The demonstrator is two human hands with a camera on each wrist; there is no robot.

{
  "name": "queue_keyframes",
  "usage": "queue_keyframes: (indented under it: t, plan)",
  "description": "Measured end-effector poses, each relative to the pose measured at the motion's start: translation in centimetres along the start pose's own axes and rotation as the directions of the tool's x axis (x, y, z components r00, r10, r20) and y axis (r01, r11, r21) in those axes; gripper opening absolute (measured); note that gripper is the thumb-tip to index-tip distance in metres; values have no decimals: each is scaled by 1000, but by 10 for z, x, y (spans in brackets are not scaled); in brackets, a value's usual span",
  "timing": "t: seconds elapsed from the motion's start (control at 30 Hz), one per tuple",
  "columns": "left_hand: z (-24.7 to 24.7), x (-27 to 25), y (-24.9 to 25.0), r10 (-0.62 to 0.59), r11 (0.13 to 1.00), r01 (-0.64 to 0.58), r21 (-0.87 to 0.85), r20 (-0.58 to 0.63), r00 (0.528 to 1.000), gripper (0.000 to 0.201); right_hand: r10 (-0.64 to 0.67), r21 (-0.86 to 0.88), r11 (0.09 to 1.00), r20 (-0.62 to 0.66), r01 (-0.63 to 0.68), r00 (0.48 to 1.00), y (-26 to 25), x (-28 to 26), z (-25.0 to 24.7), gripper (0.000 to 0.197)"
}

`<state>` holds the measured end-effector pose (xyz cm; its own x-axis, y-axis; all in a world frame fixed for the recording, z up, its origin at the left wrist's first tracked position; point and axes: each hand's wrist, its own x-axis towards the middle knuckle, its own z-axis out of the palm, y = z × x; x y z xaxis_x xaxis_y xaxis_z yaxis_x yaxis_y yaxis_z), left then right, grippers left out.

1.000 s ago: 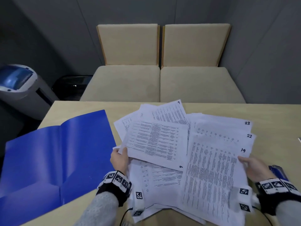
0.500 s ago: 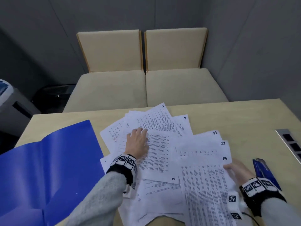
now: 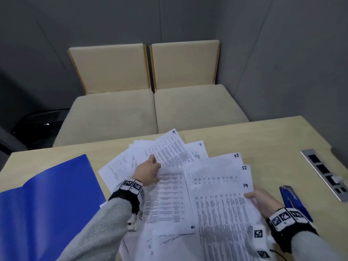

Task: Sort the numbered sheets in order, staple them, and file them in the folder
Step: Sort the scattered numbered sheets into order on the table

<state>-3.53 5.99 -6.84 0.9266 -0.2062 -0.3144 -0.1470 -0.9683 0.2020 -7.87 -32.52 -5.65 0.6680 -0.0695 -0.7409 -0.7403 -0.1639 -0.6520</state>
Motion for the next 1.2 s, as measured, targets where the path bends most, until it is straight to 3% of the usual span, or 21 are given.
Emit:
queue_keyframes:
  t: [0.07,0.13,0.27,0.3,0.37,0.43,0.5,0.57,0.63,0.7,0.77,0.83,0.93,1.07,1.13,1.2]
  plan:
    - [-3,-13,-10,-20,998,15,-60,-75,997,12,-7,21,1000,17,7,1000,-5,4,5,34]
    - [-2,-27,-18,-104,983,84,-160,-123,987,7,-35,62,997,15,34,999,-15,5,10,33]
    - [1,-48,-7,-313,910,210,-358,-259,914,52,-151,146,978,20,146,988,-43,6,21,34]
    - [-7,-56,4,-350,836,189,-515,-235,907,59,-174,165,972,28,167,984,-50,3,26,35]
    - [-20,-70,32,-313,533,129,-836,-53,948,70,-217,198,960,77,199,973,-61,0,41,32]
    - [-24,-81,57,-197,282,157,-947,103,975,73,-254,218,950,124,223,959,-68,-5,63,29]
    - [-14,-85,66,-242,160,139,-977,97,965,59,-285,249,939,170,239,943,-70,-10,88,26]
    - [-9,-93,61,-405,80,87,-993,47,913,43,-307,277,927,169,254,937,-67,-16,113,17]
    - [-12,-107,41,-533,80,62,-995,10,846,37,-330,129,939,77,319,941,-57,-20,137,19]
    - [-13,-124,5,-595,128,89,-988,-5,804,34,-410,-222,889,-1,400,912,-41,-18,156,36]
    - [-13,-149,-42,-638,199,172,-965,6,770,28,-467,-605,687,57,403,882,-17,-12,171,46]
    - [-12,-174,-89,-700,228,279,-933,42,713,25,-452,-810,450,157,376,878,7,-7,178,51]
    - [-6,-208,-148,-773,231,442,-867,112,625,15,-459,-894,266,212,361,863,28,-7,179,56]
    - [19,-228,-209,-882,269,717,-643,134,452,12,-472,-904,239,211,355,856,30,-6,177,59]
    - [30,-230,-227,-907,258,779,-572,133,399,11,-471,-904,237,214,356,856,31,-6,178,60]
    - [35,-228,-237,-928,209,816,-539,153,339,23,-473,-906,238,208,351,856,32,-6,180,60]
